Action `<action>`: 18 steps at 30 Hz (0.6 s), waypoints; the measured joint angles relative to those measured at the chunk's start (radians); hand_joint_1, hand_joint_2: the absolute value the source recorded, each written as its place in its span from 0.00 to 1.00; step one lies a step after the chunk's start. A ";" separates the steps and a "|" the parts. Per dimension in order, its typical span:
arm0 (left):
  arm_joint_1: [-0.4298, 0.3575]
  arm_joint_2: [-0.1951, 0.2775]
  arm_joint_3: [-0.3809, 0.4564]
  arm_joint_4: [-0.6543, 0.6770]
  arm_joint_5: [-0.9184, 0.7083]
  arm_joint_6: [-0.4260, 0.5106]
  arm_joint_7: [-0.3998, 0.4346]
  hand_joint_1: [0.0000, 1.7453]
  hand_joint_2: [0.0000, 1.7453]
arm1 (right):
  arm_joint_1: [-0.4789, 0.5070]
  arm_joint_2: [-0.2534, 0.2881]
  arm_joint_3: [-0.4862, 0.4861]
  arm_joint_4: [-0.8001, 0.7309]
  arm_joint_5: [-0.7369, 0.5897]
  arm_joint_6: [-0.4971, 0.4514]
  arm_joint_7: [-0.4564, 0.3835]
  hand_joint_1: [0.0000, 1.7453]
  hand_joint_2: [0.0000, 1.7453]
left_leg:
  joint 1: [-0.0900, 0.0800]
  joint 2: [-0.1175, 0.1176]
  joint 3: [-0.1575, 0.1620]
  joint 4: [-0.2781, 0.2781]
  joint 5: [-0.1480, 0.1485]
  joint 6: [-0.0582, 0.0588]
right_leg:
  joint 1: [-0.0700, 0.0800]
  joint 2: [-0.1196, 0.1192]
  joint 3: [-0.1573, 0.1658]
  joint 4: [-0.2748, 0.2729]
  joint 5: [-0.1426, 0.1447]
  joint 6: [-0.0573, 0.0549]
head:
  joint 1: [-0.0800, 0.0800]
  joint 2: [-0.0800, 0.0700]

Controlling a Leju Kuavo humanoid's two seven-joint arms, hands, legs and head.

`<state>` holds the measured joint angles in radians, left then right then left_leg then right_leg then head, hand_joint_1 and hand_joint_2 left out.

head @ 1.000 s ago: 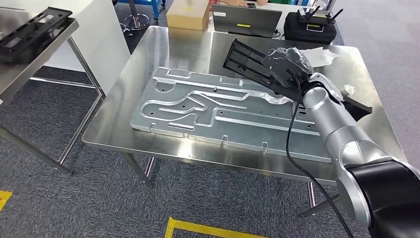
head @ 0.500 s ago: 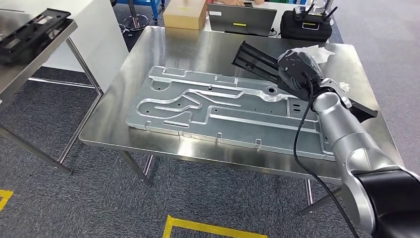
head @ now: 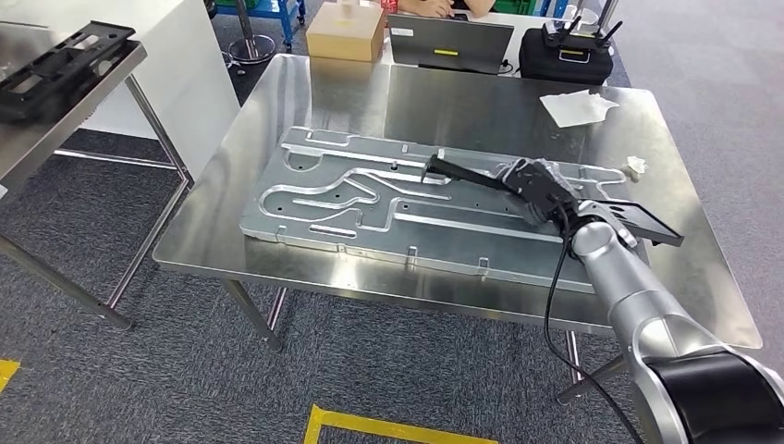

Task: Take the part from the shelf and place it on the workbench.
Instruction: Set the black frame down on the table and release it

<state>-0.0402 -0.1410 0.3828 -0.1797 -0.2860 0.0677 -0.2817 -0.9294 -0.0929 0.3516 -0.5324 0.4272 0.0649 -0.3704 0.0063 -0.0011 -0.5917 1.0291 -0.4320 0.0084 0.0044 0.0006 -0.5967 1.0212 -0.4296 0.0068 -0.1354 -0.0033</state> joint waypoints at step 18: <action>0.001 0.002 0.015 0.000 -0.025 -0.010 -0.004 0.00 1.00 | 0.051 0.042 0.093 0.030 -0.017 0.001 -0.023 1.00 1.00 | 0.005 0.015 0.015 0.000 -0.006 -0.007 | 0.005 0.014 0.014 -0.002 0.001 -0.006 | 0.000 0.000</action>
<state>-0.0395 -0.1388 0.3974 -0.1797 -0.3107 0.0574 -0.2853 -0.8785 -0.0513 0.4447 -0.5024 0.4100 0.0656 -0.3929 0.0108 0.0137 -0.5769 1.0291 -0.4381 0.0012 0.0090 0.0144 -0.5832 1.0193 -0.4291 0.0010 -0.1358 -0.0034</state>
